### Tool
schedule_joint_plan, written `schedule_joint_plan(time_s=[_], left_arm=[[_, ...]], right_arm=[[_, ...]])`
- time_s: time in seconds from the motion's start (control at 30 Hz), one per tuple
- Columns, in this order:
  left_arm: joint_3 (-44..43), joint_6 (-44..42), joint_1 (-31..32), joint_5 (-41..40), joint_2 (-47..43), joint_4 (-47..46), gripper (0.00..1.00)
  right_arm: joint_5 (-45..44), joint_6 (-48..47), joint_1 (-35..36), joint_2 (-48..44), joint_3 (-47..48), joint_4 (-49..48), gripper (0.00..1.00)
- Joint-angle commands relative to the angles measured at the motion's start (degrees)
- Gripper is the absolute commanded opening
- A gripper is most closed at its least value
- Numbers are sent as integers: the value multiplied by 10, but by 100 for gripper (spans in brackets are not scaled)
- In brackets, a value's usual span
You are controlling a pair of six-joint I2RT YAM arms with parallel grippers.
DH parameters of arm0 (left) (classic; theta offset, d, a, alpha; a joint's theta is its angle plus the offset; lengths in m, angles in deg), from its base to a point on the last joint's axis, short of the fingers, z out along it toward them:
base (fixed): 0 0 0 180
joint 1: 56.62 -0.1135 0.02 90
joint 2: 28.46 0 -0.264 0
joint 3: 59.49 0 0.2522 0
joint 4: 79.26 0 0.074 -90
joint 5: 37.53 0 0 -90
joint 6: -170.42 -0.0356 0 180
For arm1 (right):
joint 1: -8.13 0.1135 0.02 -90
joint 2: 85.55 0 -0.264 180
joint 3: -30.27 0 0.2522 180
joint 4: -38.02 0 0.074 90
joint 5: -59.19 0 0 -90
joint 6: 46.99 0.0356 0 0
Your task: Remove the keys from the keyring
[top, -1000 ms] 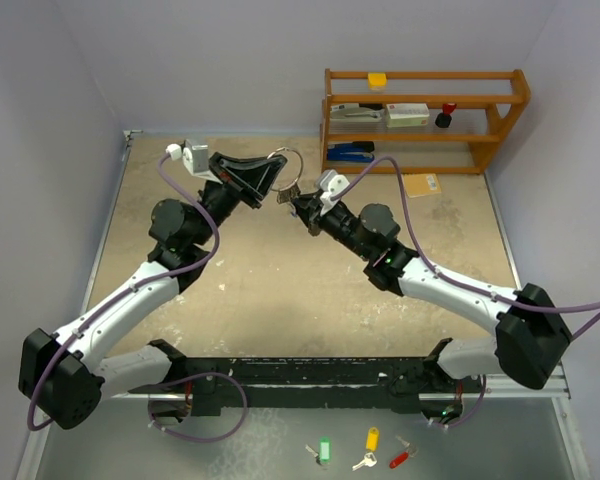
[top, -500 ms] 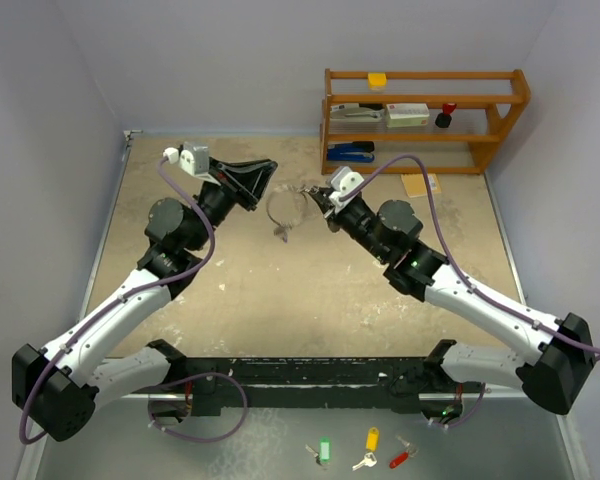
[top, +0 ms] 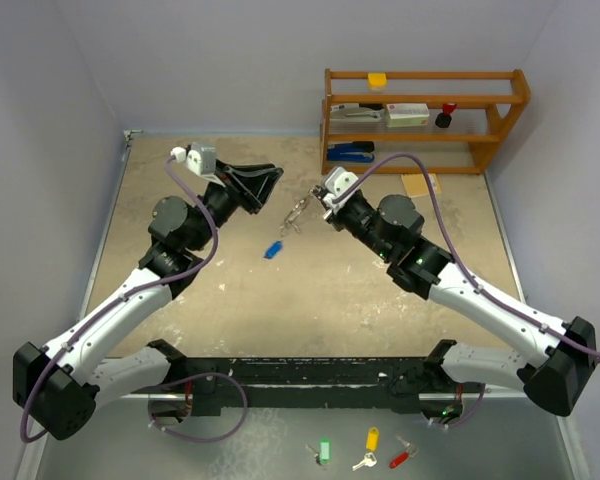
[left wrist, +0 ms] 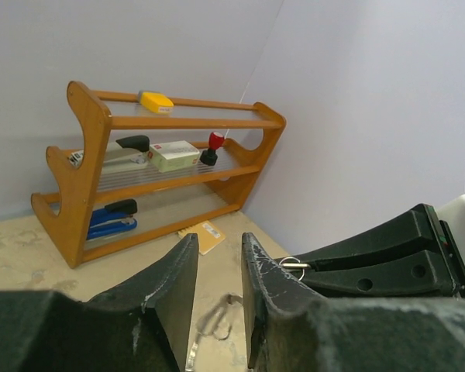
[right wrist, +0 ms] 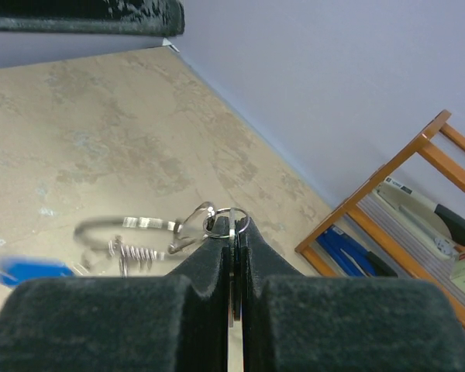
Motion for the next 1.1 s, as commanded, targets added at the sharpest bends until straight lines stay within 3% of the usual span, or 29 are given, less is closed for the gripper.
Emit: schedule_joint_plan(time_s=[0.0, 0.07, 0.2, 0.4, 0.73, 0.93, 1.07], left_arm=[[1, 3, 0, 36, 14, -25, 30], [-1, 6, 0, 59, 26, -34, 35], [-2, 8, 0, 81, 44, -35, 36], [27, 31, 0, 102, 47, -111, 37], [57, 52, 0, 126, 25, -215, 58], [95, 65, 8, 163, 45, -331, 63], [94, 28, 25, 155, 64, -332, 63]], right_arm=[[14, -39, 3, -13, 59, 5, 0], [15, -61, 3, -6, 83, 34, 0], [3, -98, 4, 12, 139, 95, 0], [-10, -100, 7, 7, 141, 77, 0], [-22, -100, 13, 16, 133, 66, 0], [-25, -96, 20, 22, 133, 54, 0], [-28, -96, 25, 26, 135, 52, 0]])
